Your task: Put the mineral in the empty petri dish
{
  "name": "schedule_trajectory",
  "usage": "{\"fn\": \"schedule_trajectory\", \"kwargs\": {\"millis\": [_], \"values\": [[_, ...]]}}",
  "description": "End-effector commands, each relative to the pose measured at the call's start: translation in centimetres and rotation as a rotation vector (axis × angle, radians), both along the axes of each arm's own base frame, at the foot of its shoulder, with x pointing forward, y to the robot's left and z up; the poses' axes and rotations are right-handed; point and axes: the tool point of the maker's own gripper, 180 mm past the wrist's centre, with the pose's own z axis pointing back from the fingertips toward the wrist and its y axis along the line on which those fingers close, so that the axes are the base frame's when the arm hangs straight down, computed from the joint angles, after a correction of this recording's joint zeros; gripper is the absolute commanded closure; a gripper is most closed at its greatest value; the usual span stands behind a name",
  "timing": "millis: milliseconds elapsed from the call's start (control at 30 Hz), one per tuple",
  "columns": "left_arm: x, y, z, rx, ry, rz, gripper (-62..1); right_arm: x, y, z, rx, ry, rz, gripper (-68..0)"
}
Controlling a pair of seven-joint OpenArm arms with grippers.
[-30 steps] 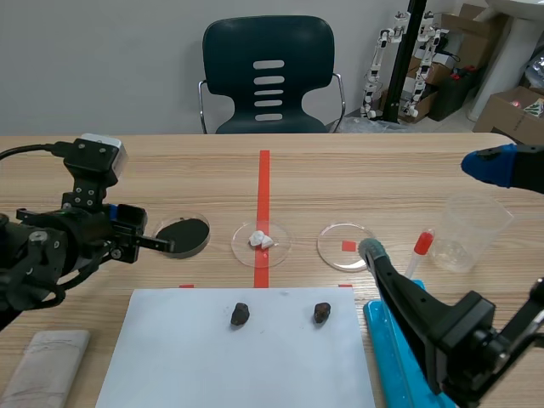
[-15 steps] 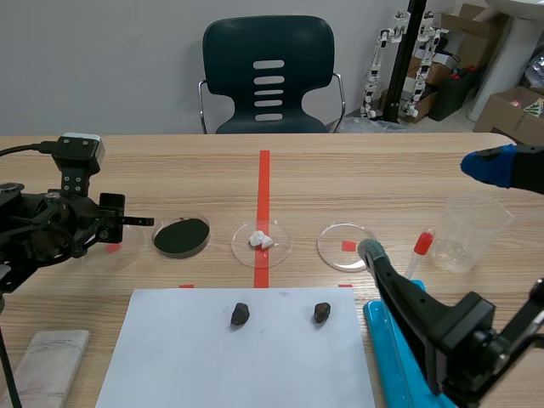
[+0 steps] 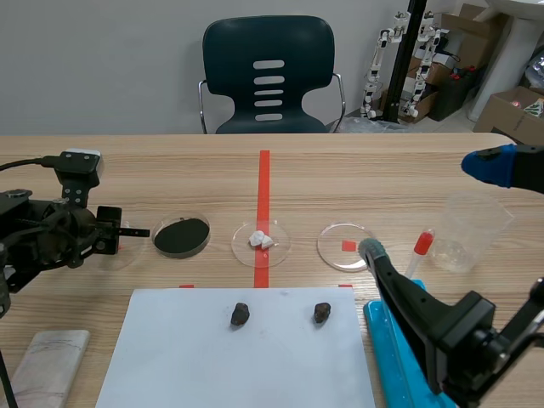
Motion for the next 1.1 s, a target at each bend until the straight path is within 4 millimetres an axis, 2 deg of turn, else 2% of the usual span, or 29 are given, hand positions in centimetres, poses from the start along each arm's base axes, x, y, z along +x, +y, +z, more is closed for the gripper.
{"fn": "schedule_trajectory", "kwargs": {"millis": [0,333,733,900,1067], "values": [[1.2,0.2,1.3,-0.002,-0.038,0.005,-14.1,0.3,0.1,1.2,0.019,-0.040,-0.002,-67.9],[0.6,-0.8,-0.3,-0.035,0.012,-0.005,-14.1,0.3,0.1,1.2,0.019,-0.040,-0.002,-67.9],[0.6,-1.2,-0.4,-0.059,0.014,-0.001,-14.2,0.3,0.1,1.2,0.019,-0.040,-0.002,-67.9],[0.6,-1.2,-0.4,-0.059,0.014,-0.001,-17.8,0.3,0.1,1.2,0.019,-0.040,-0.002,-67.9],[0.5,-1.2,-0.4,-0.060,0.014,-0.001,-24.4,0.3,0.1,1.2,0.019,-0.040,-0.002,-67.9]]}}
